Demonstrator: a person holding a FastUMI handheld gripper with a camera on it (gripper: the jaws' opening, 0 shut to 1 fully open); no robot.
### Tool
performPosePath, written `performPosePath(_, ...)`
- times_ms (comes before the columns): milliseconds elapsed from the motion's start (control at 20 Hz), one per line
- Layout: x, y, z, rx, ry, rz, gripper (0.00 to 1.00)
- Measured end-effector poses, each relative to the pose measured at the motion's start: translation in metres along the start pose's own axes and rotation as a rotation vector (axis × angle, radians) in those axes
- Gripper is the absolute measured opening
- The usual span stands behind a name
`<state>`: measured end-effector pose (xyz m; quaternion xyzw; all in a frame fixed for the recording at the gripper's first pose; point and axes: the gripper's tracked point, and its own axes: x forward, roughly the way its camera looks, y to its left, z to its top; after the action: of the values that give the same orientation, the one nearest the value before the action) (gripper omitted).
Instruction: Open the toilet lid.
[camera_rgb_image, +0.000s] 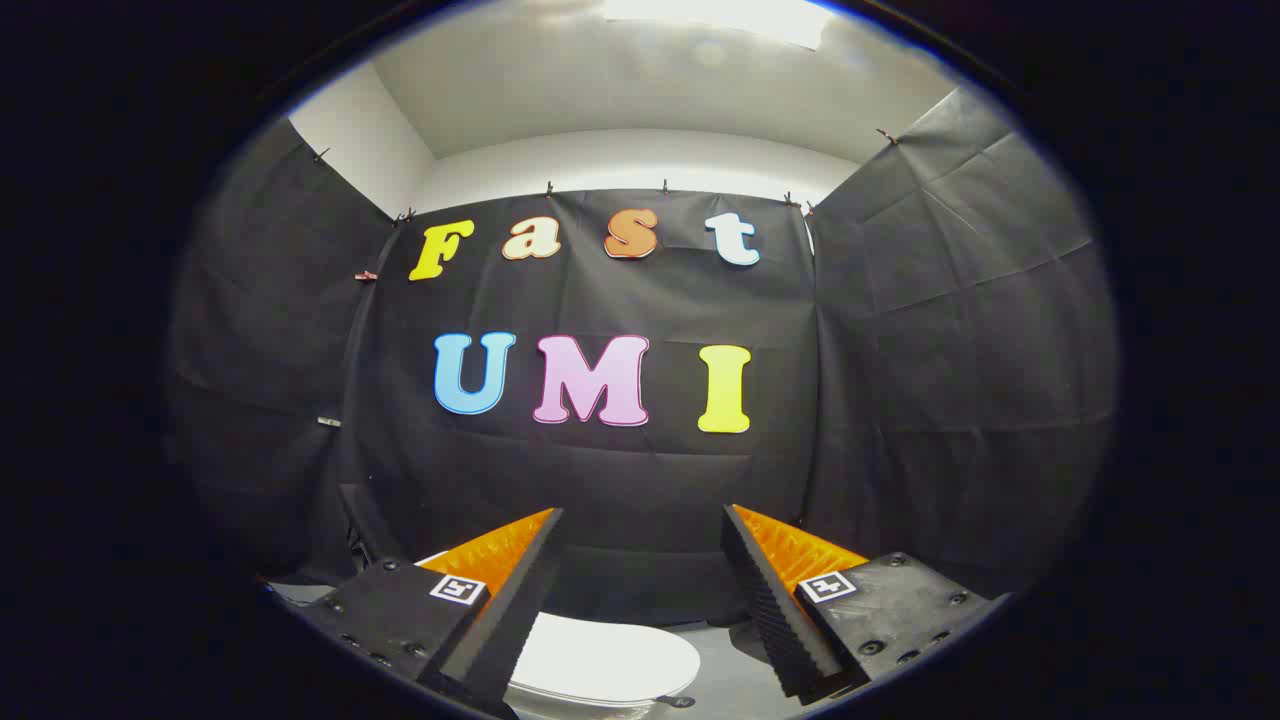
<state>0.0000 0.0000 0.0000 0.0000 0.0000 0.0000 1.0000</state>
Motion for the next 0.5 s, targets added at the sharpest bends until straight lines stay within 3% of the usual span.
performPosePath(500, -0.0011, -0.0012, 0.0019, -0.004, 0.002, -0.003, 0.98)
